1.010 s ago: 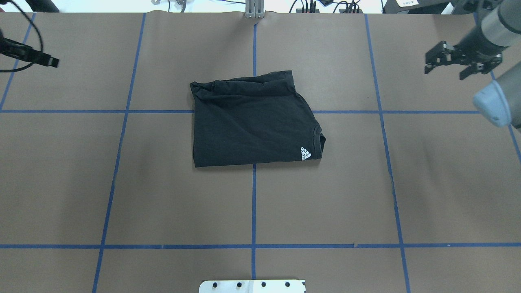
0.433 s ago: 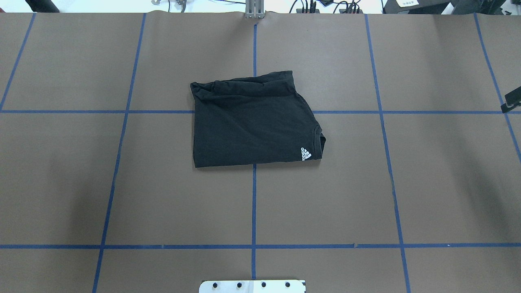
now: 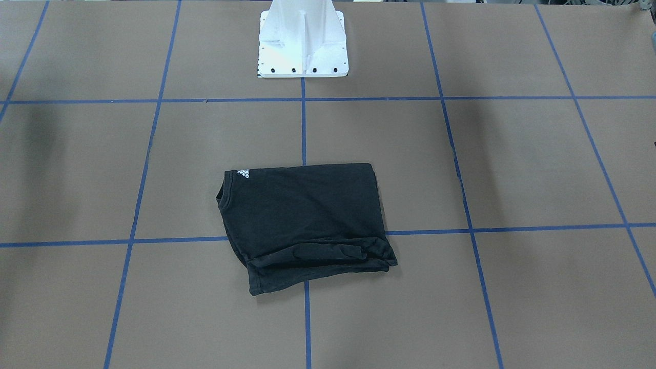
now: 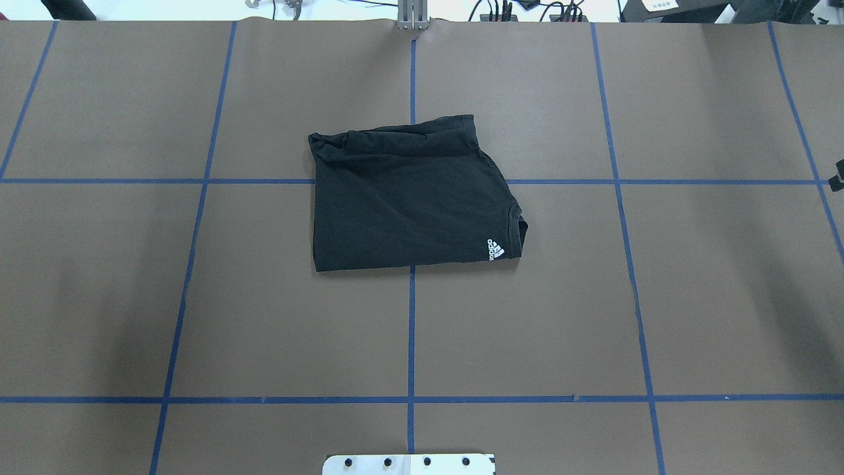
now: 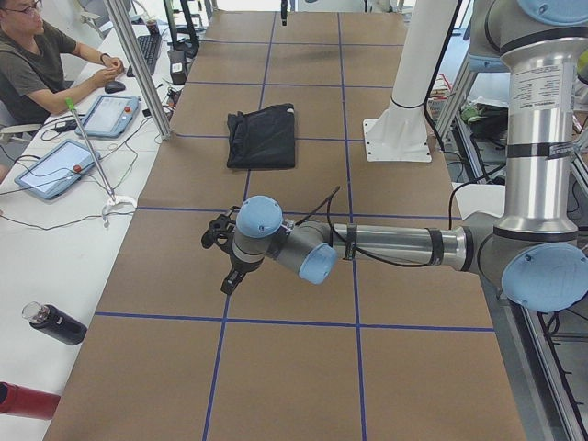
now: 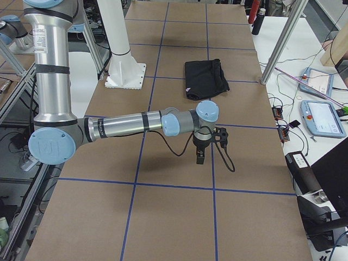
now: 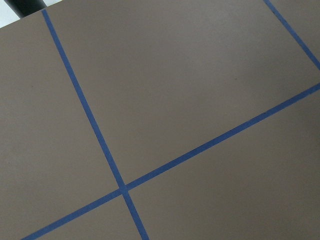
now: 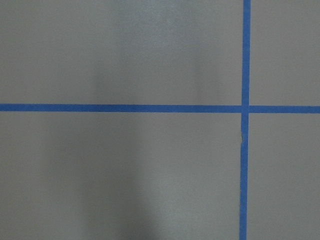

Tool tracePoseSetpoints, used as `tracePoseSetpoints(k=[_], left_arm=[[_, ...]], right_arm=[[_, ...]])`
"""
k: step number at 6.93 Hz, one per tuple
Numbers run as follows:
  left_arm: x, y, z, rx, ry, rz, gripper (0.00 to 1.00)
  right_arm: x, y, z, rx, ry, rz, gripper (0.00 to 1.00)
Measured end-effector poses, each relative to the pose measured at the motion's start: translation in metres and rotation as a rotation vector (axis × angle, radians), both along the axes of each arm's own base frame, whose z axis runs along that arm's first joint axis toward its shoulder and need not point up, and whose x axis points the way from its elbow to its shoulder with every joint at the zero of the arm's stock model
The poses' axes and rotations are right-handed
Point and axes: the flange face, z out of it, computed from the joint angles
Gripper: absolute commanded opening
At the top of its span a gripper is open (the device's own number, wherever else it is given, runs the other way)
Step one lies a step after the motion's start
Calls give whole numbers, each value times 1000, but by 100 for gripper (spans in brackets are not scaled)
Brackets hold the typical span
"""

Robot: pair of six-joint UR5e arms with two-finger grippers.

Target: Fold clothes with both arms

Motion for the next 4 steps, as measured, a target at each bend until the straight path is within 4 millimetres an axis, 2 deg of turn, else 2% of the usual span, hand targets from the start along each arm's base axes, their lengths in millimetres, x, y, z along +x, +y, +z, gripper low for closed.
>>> tracePoseSetpoints(k=[1,4], left_arm=[[-7,-5,-4,-46,-5,-15,99],[-21,-6,-21,-134,-10,-45,99]], right_arm=[[2,-3,1,5,0,-4,100],[10,-9,24,19,-13,-68,100]])
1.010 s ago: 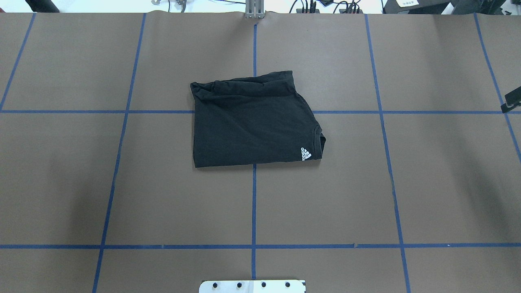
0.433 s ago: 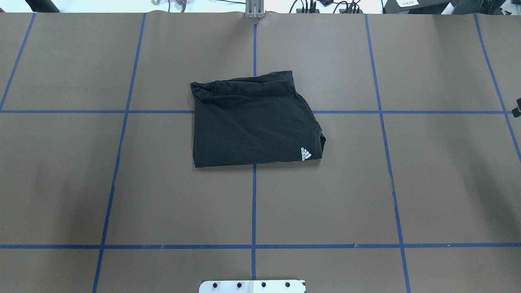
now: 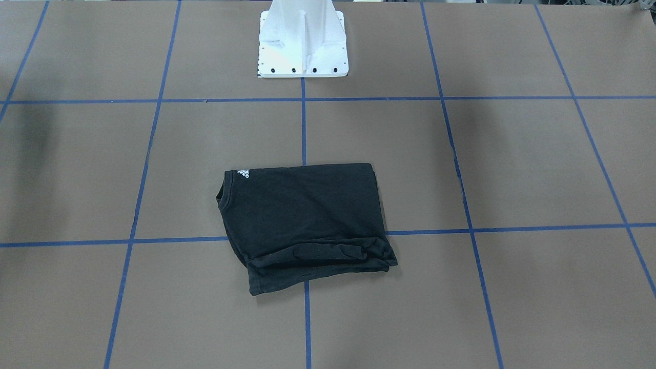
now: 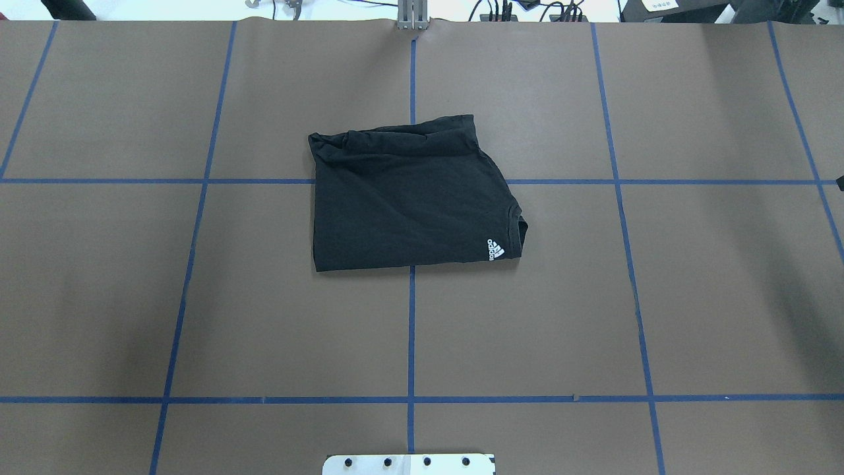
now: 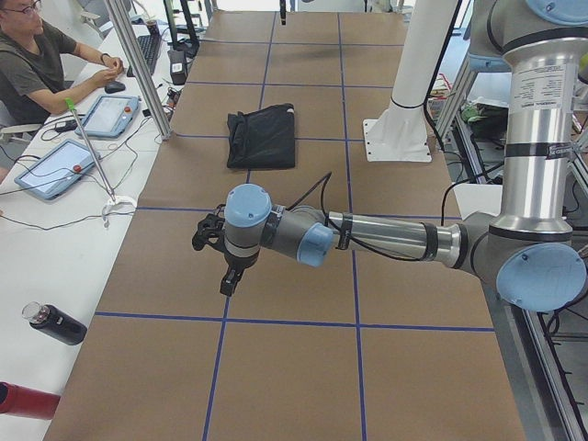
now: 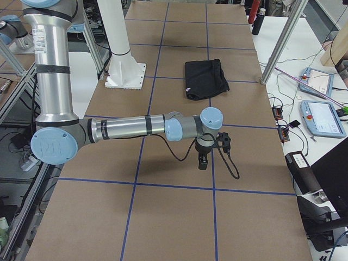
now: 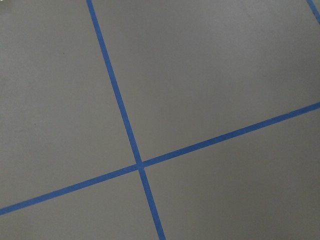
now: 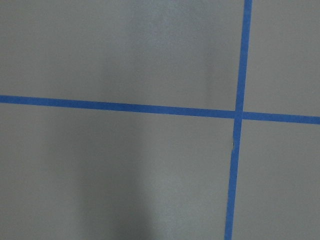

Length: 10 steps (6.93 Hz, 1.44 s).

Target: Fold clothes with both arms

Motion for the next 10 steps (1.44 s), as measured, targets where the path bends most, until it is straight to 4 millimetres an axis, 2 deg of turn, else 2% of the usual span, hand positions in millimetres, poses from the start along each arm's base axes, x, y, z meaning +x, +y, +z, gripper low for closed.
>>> tracePoseSetpoints(k=[4,7,10], left_arm=[[-3,-3,-5,8,-32,-1,99],[-4,2,-16,45,-37,-5,100],[-4,5,-11,32,-34,-11,100]], right_arm=[[3,2,5,8,-7,-70,100],[12,2,11,16,3,-133,100],[14,4,15,5,3,-128,100]])
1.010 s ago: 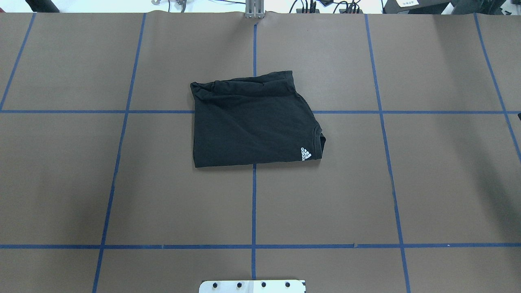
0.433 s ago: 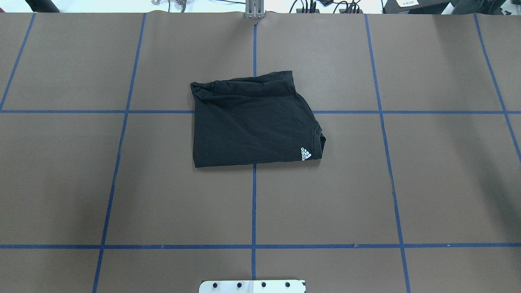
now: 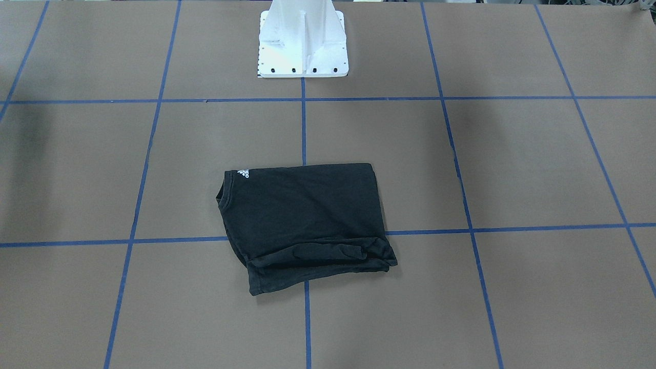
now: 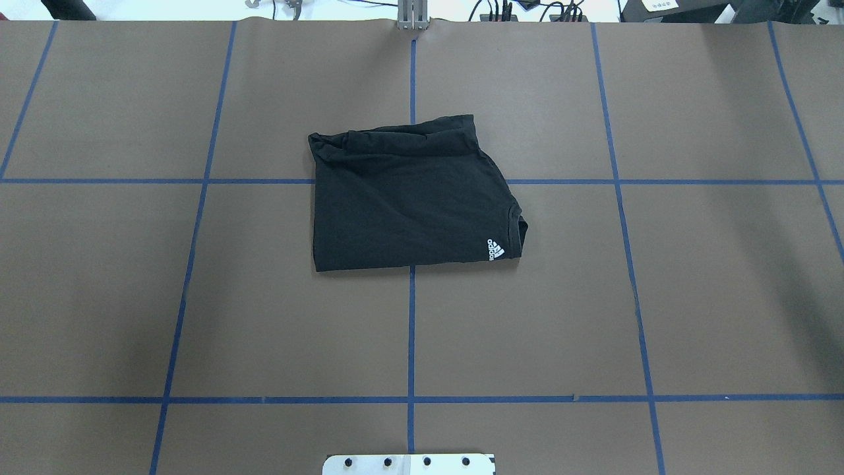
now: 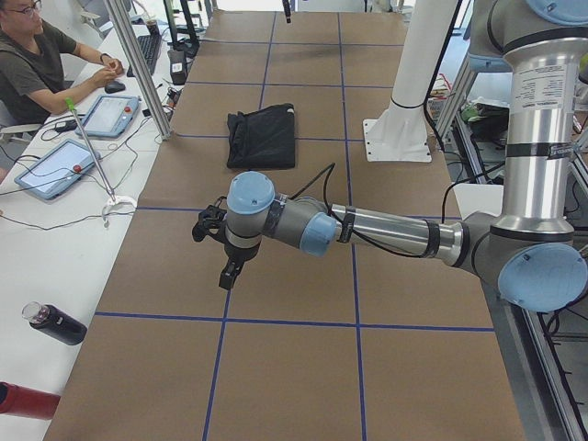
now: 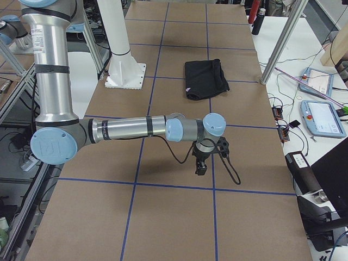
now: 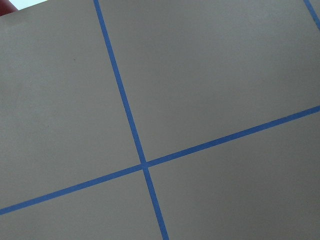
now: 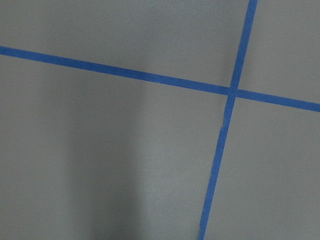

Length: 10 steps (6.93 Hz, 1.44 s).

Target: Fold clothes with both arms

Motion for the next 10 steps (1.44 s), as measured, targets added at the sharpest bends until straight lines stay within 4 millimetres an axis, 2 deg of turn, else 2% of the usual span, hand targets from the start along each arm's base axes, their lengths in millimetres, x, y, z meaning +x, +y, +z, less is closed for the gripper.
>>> tracePoseSetpoints(k=[2,5,8,10], left_arm=[[0,7,5,-8,2,-1,100],[1,3,2,-9,9,1,100],[1,6,5,-17,10,3,100],[0,13,15,-30,9,5,100]], right_arm=[[1,-1,-3,-1,2,34,100],[1,-1,-8,-12,-7,139,100],[1,2,-4,-11,-7,145,100],[1,0,-6,-4,-10,141,100]])
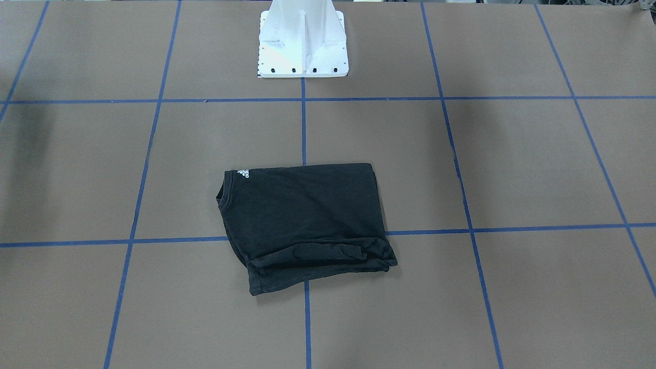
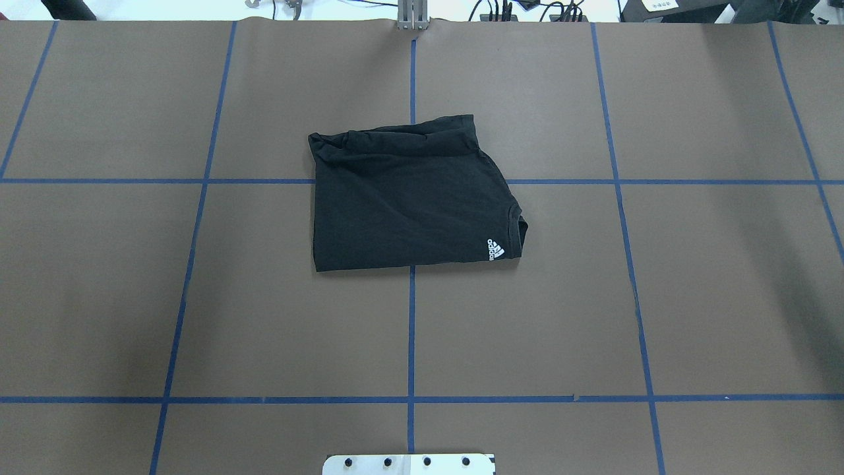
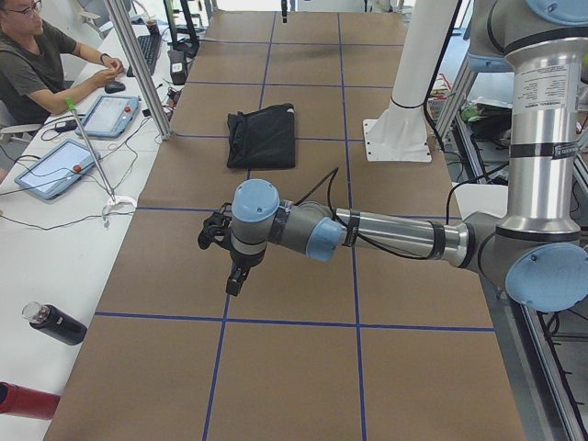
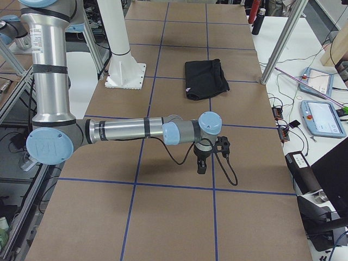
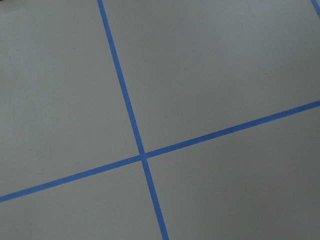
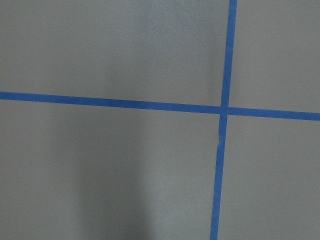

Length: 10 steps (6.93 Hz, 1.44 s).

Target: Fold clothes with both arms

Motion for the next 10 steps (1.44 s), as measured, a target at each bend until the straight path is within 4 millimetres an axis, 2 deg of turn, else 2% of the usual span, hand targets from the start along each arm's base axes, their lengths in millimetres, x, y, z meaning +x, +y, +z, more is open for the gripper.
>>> tracePoseSetpoints(k=[3,4,5,7,8,10], left_arm=[[0,13,9,-12,0,1,100],[0,11,6,-6,0,-1,100],[0,8,2,-1,0,-4,100],[0,5,0,2,0,-6,100],[0,5,-1,3,1,-6,100],[-1,4,-1,5,1,-6,100]], right_arm=[[1,-2,-6,9,-5,1,100],[5,-2,-6,9,-5,10,100],[19,4,-3,0,-2,35,100],[43,36,9,-10,7,65,100],[47,53,12,-4,9,54,100],[49,67,13,0,7,43,100]])
